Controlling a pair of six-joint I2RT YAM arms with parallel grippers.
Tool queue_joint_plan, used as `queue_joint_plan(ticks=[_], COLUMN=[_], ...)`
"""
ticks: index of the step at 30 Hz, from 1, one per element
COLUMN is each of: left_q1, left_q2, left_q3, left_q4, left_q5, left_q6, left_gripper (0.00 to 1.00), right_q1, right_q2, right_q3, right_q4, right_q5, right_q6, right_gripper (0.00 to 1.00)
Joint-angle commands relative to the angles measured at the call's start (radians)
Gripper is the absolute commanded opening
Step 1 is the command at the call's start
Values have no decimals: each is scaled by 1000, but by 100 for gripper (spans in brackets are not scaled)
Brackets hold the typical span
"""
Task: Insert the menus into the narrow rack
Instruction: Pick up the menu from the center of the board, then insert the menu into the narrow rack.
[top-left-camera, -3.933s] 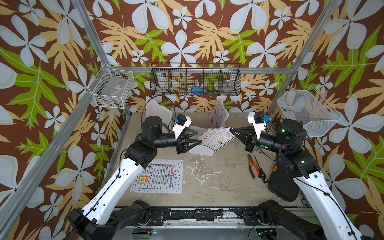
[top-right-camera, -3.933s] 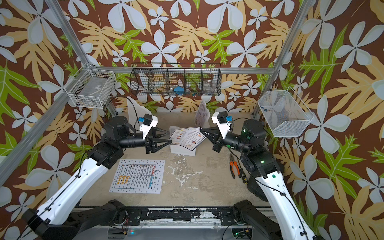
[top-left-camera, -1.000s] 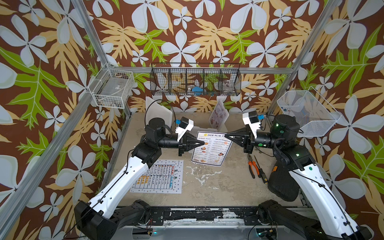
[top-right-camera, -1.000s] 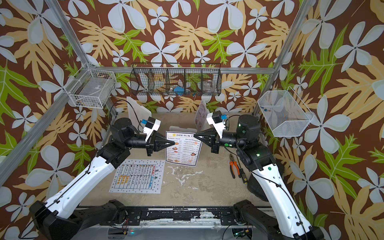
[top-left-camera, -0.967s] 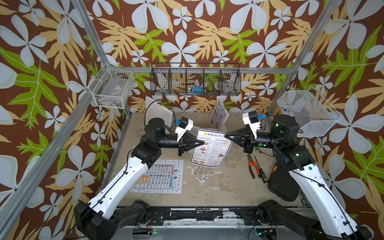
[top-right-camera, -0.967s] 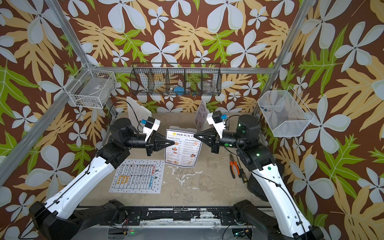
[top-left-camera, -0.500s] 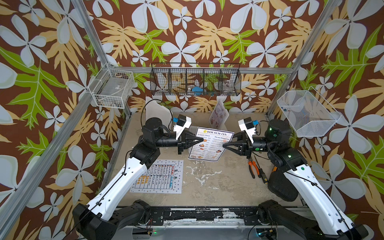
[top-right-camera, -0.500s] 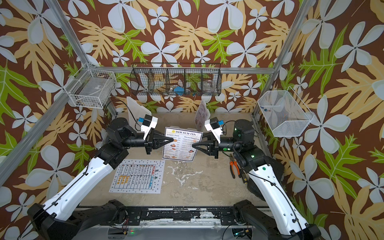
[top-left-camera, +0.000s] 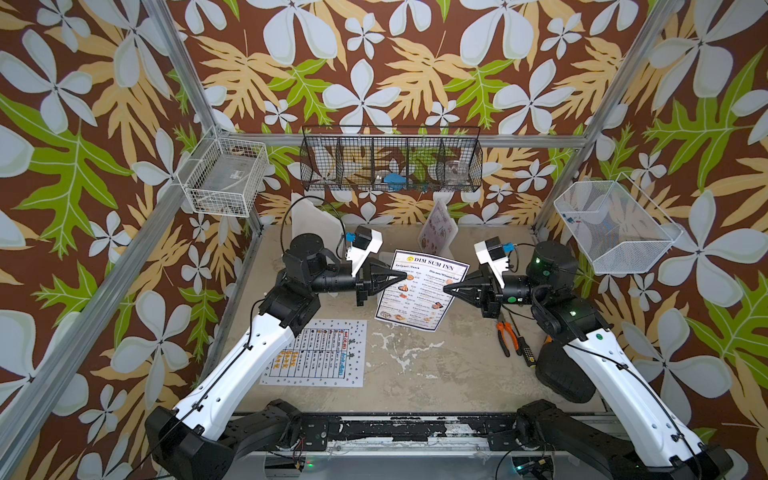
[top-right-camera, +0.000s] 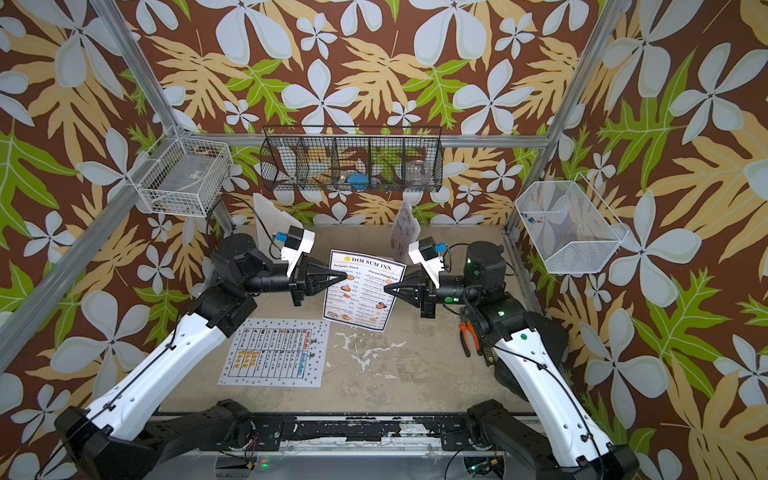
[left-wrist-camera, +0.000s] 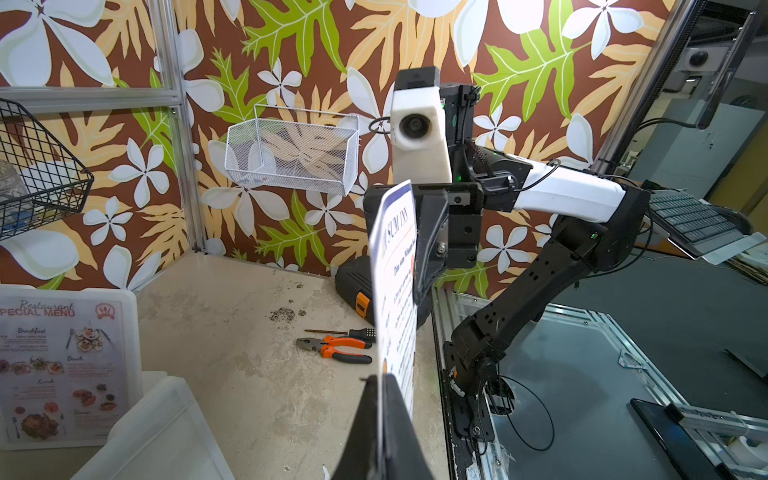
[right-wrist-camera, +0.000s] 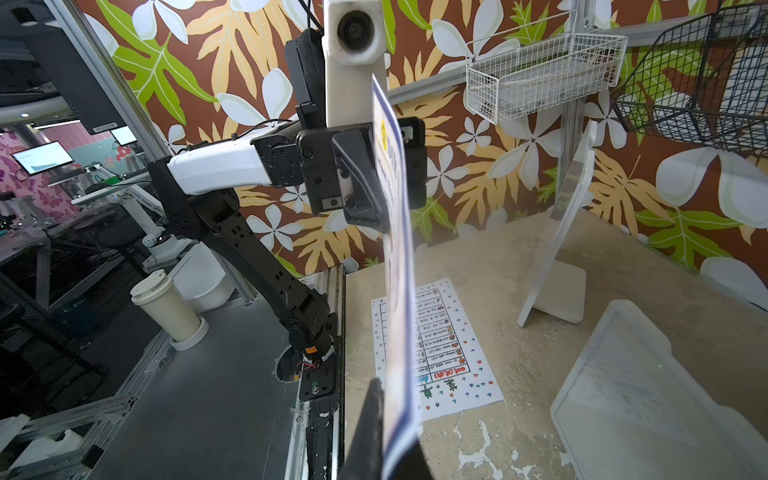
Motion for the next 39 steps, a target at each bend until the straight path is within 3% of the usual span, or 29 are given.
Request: queue_joint_plan(ticks=[1, 5, 11, 23, 29, 39], left_q1=[2, 2, 9, 65, 102, 133], left_q2=[7, 13, 25, 78, 107, 230], left_q3=[8, -15, -31, -45, -48, -7], left_q4=[27, 62, 51, 137, 196, 308], left_q5=[-11, 3, -86, -80, -112, -14], left_q6=[-19, -56, -69, -151, -207, -262], left_gripper=[9, 29, 44, 45, 45, 46], right_q1=[0, 1, 0, -15, -35, -74], right_q2=[-4, -12, -12, 65, 118, 249], right_q3=[-4, -19, -46, -30, -2, 61], right_q4=[57, 134, 225, 281, 320, 418], right_q5=[10, 66, 135, 268, 272, 259], right_q6=[24, 94, 166, 193, 204, 251], right_gripper=[0, 0, 0, 0, 0, 0])
